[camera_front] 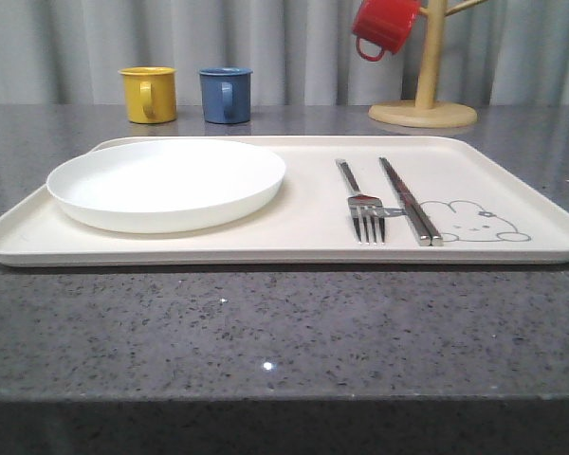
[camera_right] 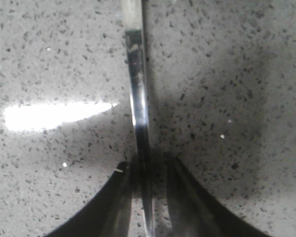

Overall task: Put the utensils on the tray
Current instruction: 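Grasp the silver spoon with the right gripper and lift it, then lay the spoon on the tray beside the chopsticks and release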

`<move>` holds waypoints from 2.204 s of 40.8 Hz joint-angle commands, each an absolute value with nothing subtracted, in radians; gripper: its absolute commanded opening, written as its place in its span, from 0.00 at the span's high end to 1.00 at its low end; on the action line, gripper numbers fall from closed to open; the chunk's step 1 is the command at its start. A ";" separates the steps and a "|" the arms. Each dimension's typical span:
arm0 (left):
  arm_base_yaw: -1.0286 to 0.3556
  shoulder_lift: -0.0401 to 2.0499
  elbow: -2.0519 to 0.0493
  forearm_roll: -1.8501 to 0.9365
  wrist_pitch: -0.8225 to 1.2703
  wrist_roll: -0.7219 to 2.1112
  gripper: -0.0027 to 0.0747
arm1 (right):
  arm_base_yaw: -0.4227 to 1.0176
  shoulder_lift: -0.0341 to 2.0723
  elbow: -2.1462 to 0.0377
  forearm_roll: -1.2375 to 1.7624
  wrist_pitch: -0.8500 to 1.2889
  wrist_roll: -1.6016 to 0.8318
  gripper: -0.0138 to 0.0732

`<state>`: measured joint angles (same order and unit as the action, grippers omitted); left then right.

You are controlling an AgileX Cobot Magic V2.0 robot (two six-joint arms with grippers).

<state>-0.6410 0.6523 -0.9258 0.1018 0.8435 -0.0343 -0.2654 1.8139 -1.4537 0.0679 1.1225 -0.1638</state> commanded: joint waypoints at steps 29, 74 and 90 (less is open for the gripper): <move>-0.646 0.655 -0.951 0.105 0.766 -0.042 0.59 | -0.121 1.691 -1.480 0.217 1.287 -0.176 0.87; -0.646 0.655 -0.951 0.105 0.766 -0.042 0.59 | 0.189 1.745 -1.480 0.254 1.074 0.208 0.55; -0.646 0.655 -0.951 0.105 0.766 -0.042 0.59 | 0.189 1.539 -1.478 0.234 1.138 -0.030 0.55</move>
